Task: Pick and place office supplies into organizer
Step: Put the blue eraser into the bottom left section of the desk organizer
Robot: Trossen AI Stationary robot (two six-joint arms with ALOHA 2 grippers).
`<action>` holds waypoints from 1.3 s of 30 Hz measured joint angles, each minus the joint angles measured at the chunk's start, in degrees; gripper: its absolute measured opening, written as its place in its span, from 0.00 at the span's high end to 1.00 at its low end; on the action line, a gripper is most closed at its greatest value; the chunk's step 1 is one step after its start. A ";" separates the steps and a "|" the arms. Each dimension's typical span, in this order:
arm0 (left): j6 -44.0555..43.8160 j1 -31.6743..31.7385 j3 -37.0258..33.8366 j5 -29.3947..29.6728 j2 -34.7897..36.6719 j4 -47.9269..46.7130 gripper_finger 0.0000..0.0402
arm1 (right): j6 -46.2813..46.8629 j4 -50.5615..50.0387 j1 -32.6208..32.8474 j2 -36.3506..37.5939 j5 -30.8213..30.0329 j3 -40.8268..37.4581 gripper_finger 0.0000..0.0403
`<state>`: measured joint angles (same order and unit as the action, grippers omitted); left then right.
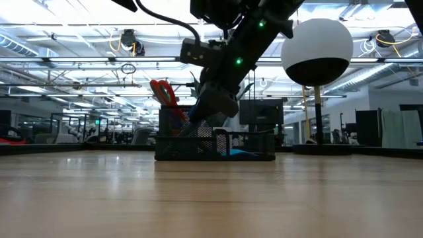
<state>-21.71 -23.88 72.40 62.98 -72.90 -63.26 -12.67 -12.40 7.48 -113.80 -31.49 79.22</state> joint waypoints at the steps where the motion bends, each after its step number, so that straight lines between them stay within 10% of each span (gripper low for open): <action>1: 0.00 0.00 0.00 -0.02 0.00 0.00 0.87 | 0.00 -0.02 0.02 0.00 0.00 0.00 0.82; 39: 0.00 0.00 0.00 -0.09 0.00 0.02 0.87 | 0.00 -1.43 -0.04 0.02 0.13 0.00 0.52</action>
<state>-21.71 -23.88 72.40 62.89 -72.90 -63.25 -12.67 -13.83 7.44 -113.78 -31.35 79.22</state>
